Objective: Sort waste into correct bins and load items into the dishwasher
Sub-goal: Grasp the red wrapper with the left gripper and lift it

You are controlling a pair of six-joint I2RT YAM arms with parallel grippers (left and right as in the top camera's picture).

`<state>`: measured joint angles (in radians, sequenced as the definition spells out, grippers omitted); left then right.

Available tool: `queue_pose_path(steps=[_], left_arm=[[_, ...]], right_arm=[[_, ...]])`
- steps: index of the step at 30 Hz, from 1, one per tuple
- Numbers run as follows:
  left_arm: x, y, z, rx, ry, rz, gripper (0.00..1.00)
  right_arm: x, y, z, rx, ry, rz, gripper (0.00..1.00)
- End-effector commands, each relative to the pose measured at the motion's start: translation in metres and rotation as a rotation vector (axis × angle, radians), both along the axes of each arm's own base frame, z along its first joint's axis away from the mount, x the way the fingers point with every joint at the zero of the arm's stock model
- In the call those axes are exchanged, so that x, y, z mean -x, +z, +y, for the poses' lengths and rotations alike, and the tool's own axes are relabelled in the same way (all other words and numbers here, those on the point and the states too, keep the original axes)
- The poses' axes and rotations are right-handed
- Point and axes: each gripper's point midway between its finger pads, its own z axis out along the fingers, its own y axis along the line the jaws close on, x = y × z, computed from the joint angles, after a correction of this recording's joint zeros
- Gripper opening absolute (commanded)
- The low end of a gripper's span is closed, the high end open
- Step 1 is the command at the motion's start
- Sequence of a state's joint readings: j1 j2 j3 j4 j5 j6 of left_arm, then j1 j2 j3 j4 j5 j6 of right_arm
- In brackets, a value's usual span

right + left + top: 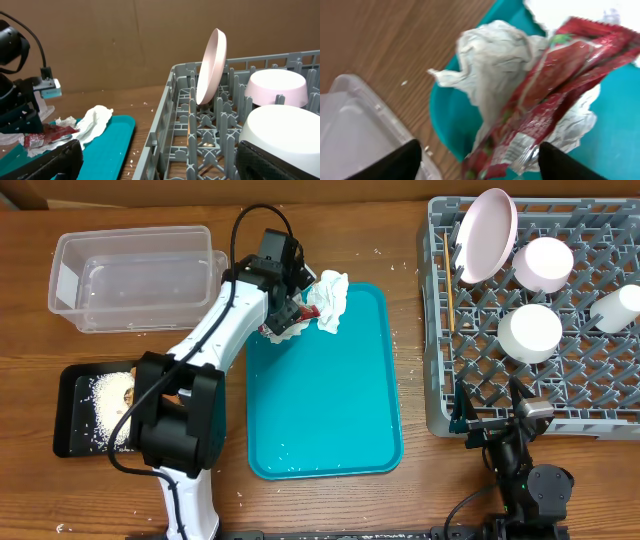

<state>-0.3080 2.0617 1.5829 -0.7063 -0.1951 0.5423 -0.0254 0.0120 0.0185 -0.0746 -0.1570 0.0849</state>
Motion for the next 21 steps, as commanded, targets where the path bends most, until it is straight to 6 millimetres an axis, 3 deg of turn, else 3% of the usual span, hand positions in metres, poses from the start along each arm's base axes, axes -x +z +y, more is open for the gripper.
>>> queue_pose_path(steps=[1, 5, 10, 12, 16, 18, 21], left_arm=[[0.007, -0.026, -0.011, 0.028, -0.046, 0.069, 0.76], [0.007, -0.036, -0.011, 0.019, -0.043, 0.087, 0.78], [0.002, -0.026, -0.014, 0.023, -0.046, 0.052, 0.71], [0.0, -0.02, -0.013, 0.003, -0.029, 0.032, 0.57], [0.001, -0.013, -0.019, -0.004, -0.031, 0.018, 0.42], [0.003, -0.012, -0.021, -0.01, -0.036, 0.018, 0.29], [0.004, -0.01, -0.021, -0.028, -0.01, 0.008, 0.21]], right_arm=[[0.0, -0.002, 0.0, 0.003, -0.001, -0.005, 1.0], [0.0, -0.002, 0.0, 0.003, -0.001, -0.005, 1.0], [0.0, -0.002, 0.0, 0.003, -0.001, -0.005, 1.0], [0.0, -0.002, 0.0, 0.003, -0.001, -0.005, 1.0], [0.0, -0.002, 0.0, 0.003, -0.001, -0.005, 1.0], [0.0, -0.002, 0.0, 0.003, -0.001, -0.005, 1.0], [0.0, -0.002, 0.0, 0.003, -0.001, -0.005, 1.0]])
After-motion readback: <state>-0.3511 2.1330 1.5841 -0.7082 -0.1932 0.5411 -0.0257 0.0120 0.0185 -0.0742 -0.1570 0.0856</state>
